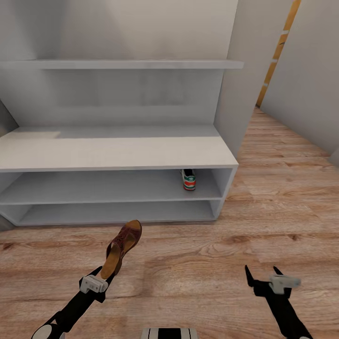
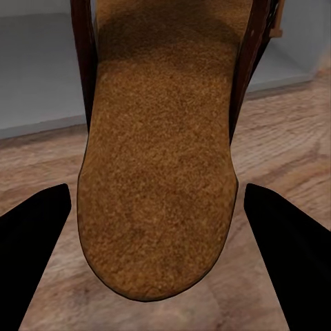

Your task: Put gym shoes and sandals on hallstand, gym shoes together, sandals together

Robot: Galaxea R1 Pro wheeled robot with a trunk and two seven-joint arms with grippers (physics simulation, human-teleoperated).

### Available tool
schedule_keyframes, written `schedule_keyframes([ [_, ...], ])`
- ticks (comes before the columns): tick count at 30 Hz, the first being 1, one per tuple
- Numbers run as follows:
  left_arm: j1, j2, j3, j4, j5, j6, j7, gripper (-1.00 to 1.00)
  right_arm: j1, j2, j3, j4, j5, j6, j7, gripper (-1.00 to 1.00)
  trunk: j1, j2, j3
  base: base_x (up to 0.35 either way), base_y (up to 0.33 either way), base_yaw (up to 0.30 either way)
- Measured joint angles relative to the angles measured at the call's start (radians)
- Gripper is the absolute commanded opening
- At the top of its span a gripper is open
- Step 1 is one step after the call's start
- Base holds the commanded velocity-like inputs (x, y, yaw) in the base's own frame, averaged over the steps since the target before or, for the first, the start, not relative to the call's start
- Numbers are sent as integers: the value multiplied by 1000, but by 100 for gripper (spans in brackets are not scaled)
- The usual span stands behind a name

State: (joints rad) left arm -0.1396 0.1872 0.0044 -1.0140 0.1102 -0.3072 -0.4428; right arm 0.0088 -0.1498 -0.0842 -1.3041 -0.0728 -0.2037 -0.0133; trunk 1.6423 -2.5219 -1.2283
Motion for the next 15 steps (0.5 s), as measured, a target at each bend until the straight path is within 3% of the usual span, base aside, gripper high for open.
schedule_keyframes([
  [6, 0, 0, 0, 0, 0, 0, -2, -100, 36, -2, -114, -39, -1, -3, 82, 100, 0, 0, 0, 0, 0, 0],
  [11, 0, 0, 1, 0, 1, 1, -2, -100, 46, 1, -175, -52, -1, -2, 156, 100, 0, 0, 0, 0, 0, 0],
  [15, -1, 1, 8, -1, 5, 2, 1, -100, 49, 2, -198, -55, -1, -2, 179, 100, 0, 0, 0, 0, 0, 0],
])
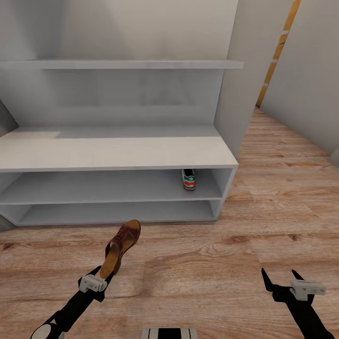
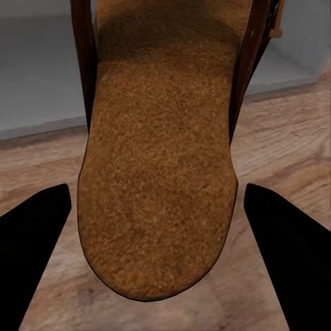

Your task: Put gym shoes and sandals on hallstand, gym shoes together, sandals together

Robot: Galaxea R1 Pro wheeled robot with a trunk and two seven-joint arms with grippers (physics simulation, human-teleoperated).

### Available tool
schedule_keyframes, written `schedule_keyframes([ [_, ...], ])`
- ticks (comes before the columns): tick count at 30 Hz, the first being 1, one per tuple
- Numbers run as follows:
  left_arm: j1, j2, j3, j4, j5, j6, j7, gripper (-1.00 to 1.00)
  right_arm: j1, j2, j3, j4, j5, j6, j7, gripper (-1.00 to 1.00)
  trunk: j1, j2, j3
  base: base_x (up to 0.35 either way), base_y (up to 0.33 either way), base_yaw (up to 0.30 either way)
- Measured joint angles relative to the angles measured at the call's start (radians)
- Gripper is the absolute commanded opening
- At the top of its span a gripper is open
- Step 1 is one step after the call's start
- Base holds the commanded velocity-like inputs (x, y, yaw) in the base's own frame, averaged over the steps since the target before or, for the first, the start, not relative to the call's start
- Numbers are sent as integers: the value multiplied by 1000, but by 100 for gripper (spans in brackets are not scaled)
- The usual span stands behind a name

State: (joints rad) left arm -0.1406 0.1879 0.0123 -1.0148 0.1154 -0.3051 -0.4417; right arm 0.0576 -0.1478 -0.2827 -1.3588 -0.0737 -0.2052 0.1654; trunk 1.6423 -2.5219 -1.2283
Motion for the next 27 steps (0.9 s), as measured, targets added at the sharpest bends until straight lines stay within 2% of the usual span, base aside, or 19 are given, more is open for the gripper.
schedule_keyframes([
  [3, -3, -1, 49, -11, 26, 22, 9, -100, 2, 2, -27, -2, 0, 0, 19, 100, 0, 0, 0, 0, 0, 0],
  [4, -3, -2, 49, -11, 22, 21, 8, -100, 2, 2, -28, -2, 0, 0, 20, 100, 0, 0, 0, 0, 0, 0],
  [6, -3, -3, 104, -29, 38, 54, 13, -100, 3, 2, -39, -3, 0, 1, 27, 100, 0, 0, 0, 0, 0, 0],
  [7, -3, -3, 104, -29, 33, 52, 11, -100, 3, 2, -40, -3, 0, 1, 27, 100, 0, 0, 0, 0, 0, 0],
  [10, -2, -4, 184, -61, 44, 101, 16, -100, 3, 3, -50, -4, 0, 1, 33, 100, 0, 0, 0, 0, 0, 0],
  [11, -2, -4, 183, -61, 40, 100, 15, -100, 3, 3, -50, -4, 0, 2, 33, 100, 0, 0, 0, 0, 0, 0],
  [13, -2, -4, 222, -74, 45, 122, 18, -100, 3, 4, -54, -4, 0, 2, 35, 100, 0, 0, 0, 0, 0, 0],
  [14, -2, -4, 222, -74, 42, 121, 17, -100, 3, 4, -54, -4, 0, 2, 35, 100, 0, 0, 0, 0, 0, 0],
  [17, -4, -2, 260, -86, 47, 141, 29, -100, 4, 4, -59, -3, 0, 3, 37, 100, 0, 0, 0, 0, 0, 0],
  [18, -4, -2, 259, -86, 44, 141, 28, -100, 4, 4, -59, -3, 0, 3, 37, 100, 0, 0, 0, 0, 0, 0],
  [22, -31, 0, 285, -101, 35, 192, 102, -100, 4, 4, -62, 1, 0, 3, 38, 100, 0, 0, 0, 0, 0, 0],
  [23, -31, -1, 283, -101, 32, 191, 103, -100, 4, 4, -62, 1, 0, 3, 38, 100, 0, 0, 0, 0, 0, 0],
  [25, -52, -2, 288, -115, 17, 235, 152, -100, 4, 4, -63, 2, 0, 3, 37, 100, 0, 0, 0, 0, 0, 0],
  [27, -61, -3, 289, -127, 4, 258, 173, -100, 4, 4, -63, 2, 0, 3, 37, 100, 0, 0, 0, 0, 0, 0],
])
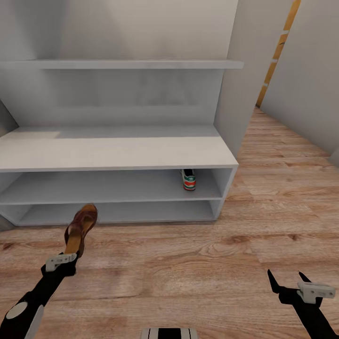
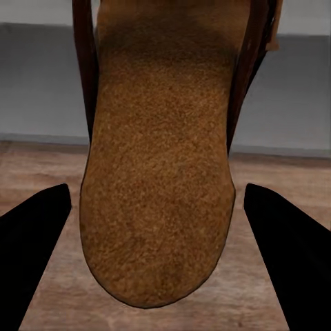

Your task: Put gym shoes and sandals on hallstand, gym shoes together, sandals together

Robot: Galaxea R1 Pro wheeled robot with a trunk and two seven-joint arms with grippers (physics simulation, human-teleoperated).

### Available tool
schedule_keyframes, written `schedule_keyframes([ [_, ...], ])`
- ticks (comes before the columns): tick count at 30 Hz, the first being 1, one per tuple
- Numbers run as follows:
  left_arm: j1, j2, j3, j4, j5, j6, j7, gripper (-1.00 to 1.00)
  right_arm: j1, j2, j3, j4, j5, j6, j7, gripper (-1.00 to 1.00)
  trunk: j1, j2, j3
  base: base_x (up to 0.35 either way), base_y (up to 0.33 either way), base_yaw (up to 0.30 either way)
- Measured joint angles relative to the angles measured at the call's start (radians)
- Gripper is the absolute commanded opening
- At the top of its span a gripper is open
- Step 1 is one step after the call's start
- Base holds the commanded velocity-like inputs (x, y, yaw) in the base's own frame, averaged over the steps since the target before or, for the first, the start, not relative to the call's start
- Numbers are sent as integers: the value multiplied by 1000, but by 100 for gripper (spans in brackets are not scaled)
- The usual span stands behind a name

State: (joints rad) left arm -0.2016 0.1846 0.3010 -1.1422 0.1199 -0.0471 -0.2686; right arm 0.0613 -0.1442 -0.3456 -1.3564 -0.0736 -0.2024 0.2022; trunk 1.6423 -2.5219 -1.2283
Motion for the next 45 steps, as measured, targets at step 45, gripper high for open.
schedule_keyframes([
  [45, -114, -22, 4, -256, -155, 394, 361, -100, -1, 1, 0, 4, 0, 0, -3, 100, 0, 0, 0, 0, 0, 0],
])
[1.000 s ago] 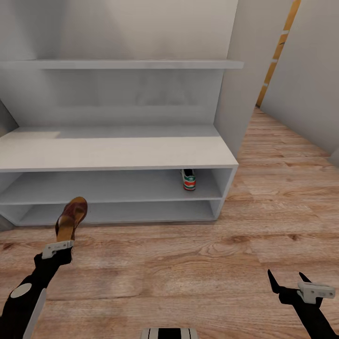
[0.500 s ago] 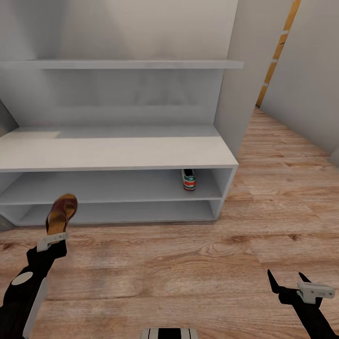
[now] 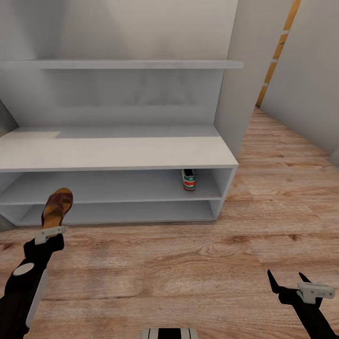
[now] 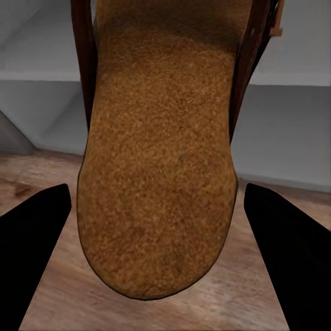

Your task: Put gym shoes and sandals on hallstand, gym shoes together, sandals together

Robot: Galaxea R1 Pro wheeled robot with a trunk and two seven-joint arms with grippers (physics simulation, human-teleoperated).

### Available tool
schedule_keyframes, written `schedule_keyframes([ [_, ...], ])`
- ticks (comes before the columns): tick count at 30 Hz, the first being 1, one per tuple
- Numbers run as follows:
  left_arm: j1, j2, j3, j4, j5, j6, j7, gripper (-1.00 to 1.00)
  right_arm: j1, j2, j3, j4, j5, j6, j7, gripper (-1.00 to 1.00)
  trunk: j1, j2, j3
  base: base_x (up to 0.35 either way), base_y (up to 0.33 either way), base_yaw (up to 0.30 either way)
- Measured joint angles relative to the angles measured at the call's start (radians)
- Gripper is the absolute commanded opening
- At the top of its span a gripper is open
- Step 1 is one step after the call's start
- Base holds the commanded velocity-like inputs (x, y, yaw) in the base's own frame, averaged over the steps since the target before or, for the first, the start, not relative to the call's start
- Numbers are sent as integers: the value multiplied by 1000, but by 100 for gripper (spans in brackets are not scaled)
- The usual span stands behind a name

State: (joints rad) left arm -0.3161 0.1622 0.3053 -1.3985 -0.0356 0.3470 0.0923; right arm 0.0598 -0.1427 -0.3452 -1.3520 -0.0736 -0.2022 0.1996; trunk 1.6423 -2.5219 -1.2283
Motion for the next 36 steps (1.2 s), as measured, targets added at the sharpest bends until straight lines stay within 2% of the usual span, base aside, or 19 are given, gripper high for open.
schedule_keyframes([
  [8, -15, 1, 2, 2, -24, 14, 4, -100, 0, 0, 0, 0, 0, 0, 0, 100, 0, 0, 0, 0, 0, 0],
  [19, -71, 15, 5, 5, -45, 89, 4, -100, -2, 0, -1, 18, 0, 0, -1, 100, 0, 0, 0, 0, 0, 0],
  [22, -89, 31, 6, 7, -68, 113, 1, -100, -4, 0, -1, 28, 0, 0, -1, 100, 0, 0, 0, 0, 0, 0],
  [26, -100, 47, 7, 14, -80, 130, -3, -100, -5, 0, -1, 34, 0, 0, -2, 100, 0, 0, 0, 0, 0, 0],
  [31, -113, 70, 7, 34, -83, 139, -7, -100, -6, 0, -1, 37, 0, 0, -2, 100, 0, 0, 0, 0, 0, 0],
  [35, -151, 108, 7, 100, -88, 143, -15, -100, -7, 0, -1, 41, 0, 0, -3, 100, 0, 0, 0, 0, 0, 0],
  [36, -152, 108, 6, 101, -85, 143, -16, -100, -7, 0, -1, 41, 0, 0, -3, 100, 0, 0, 0, 0, 0, 0],
])
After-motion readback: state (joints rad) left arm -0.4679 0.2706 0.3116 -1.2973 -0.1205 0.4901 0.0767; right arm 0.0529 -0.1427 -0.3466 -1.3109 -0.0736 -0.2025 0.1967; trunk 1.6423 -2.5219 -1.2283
